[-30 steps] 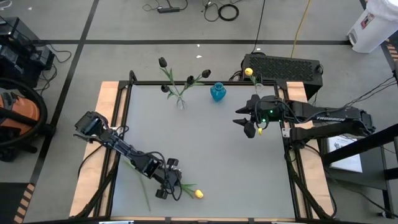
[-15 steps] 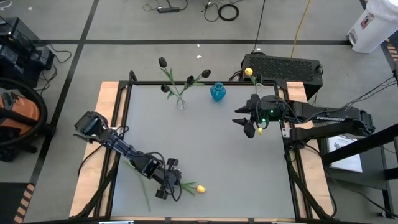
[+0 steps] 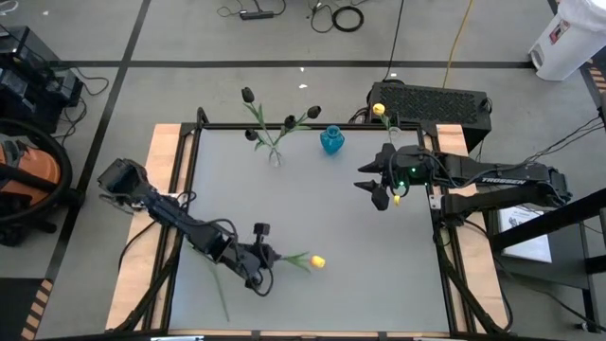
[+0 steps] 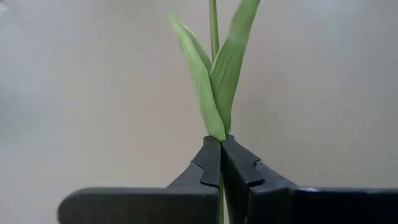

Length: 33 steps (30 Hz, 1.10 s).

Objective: Sort flowers into vase by color
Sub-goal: Put the flower into the right transparent flower vase

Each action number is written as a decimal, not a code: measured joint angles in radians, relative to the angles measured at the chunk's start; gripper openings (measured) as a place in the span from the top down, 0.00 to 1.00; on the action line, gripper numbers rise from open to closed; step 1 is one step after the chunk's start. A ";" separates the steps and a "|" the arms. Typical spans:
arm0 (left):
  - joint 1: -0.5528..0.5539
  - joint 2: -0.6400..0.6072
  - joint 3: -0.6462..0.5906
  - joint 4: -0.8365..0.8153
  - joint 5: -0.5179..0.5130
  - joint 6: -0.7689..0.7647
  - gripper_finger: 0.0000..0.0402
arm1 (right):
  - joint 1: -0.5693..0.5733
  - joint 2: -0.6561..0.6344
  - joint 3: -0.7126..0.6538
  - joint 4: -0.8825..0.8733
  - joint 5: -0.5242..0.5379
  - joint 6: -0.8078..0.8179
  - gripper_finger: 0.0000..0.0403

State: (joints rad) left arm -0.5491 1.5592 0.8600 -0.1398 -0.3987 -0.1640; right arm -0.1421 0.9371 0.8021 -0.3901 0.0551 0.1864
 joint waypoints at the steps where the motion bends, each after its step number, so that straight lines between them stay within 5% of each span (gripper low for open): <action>1: 0.002 -0.017 0.000 0.000 -0.030 0.015 1.00 | 0.000 0.000 0.000 -0.003 0.000 0.000 0.46; 14: 0.077 -0.217 0.000 0.104 -0.344 0.143 0.97 | 0.001 0.000 0.000 0.070 -0.010 -0.019 0.46; 27: 0.207 -0.234 0.000 0.482 -0.338 0.364 0.97 | 0.103 0.000 0.000 0.324 -0.113 -0.180 0.46; 33: 0.266 -0.233 0.000 0.580 -0.159 0.367 0.97 | 0.161 0.000 0.000 0.463 -0.110 -0.212 0.46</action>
State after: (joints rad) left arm -0.2834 1.3257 0.8600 0.4405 -0.5577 0.2030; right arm 0.0194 0.9375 0.8021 0.0730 -0.0545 -0.0252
